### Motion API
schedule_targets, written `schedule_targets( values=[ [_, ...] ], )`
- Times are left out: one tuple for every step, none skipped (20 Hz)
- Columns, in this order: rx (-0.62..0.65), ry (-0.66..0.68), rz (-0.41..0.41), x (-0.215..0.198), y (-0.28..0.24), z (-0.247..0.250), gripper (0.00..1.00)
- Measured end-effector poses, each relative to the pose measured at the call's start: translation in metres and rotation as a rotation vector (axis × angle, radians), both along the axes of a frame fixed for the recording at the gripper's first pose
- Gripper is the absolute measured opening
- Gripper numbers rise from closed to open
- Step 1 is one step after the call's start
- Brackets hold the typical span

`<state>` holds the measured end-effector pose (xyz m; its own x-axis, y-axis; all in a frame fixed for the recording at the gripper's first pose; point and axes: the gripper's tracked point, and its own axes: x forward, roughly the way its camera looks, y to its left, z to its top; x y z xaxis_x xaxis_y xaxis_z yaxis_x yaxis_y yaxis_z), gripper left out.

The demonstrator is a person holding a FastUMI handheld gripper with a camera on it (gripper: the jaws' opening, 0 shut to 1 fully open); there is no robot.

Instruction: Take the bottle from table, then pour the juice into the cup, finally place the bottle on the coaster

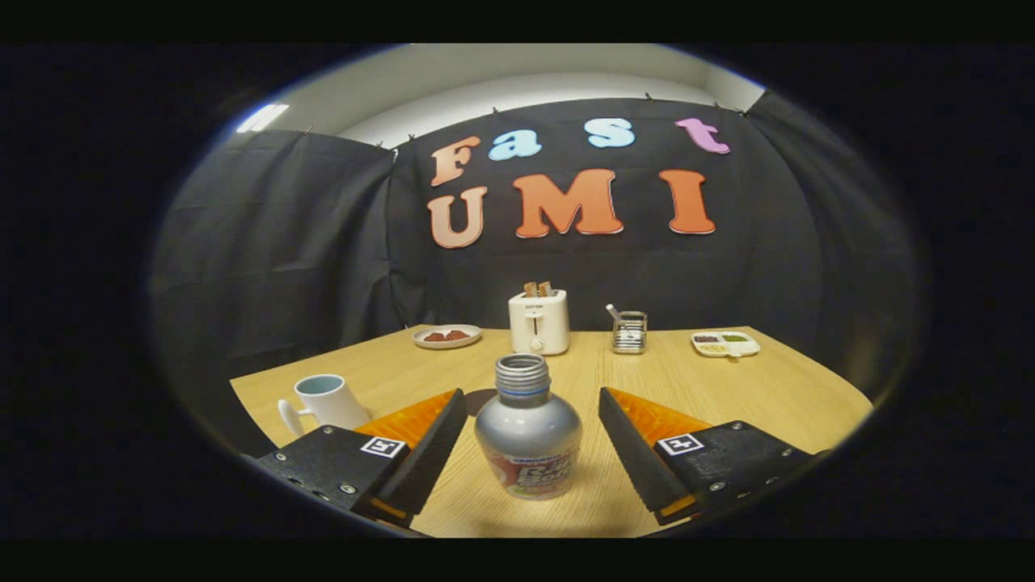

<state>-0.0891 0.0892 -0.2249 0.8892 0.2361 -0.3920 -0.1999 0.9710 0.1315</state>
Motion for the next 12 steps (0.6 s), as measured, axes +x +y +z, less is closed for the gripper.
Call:
schedule_targets(
  values=[
    [0.005, 0.015, -0.001, -0.002, 0.0, -0.005, 0.97],
    [0.007, 0.031, -0.001, -0.005, 0.0, -0.012, 0.97],
    [0.004, 0.05, 0.001, -0.009, 0.0, -0.019, 0.97],
    [-0.001, 0.067, 0.004, -0.012, 0.0, -0.027, 0.97],
    [-0.006, 0.087, 0.007, -0.016, 0.0, -0.034, 0.97],
    [-0.009, 0.105, 0.009, -0.02, 0.0, -0.041, 0.97],
    [-0.009, 0.122, 0.013, -0.023, 0.002, -0.047, 0.97],
    [-0.007, 0.134, 0.015, -0.025, 0.003, -0.052, 0.97],
    [-0.008, 0.147, 0.017, -0.027, 0.005, -0.057, 0.97],
    [-0.011, 0.156, 0.018, -0.027, 0.006, -0.061, 0.97],
    [-0.017, 0.162, 0.012, -0.026, 0.006, -0.063, 0.97],
    [-0.02, 0.169, 0.006, -0.024, 0.005, -0.068, 0.97]
  ],
)
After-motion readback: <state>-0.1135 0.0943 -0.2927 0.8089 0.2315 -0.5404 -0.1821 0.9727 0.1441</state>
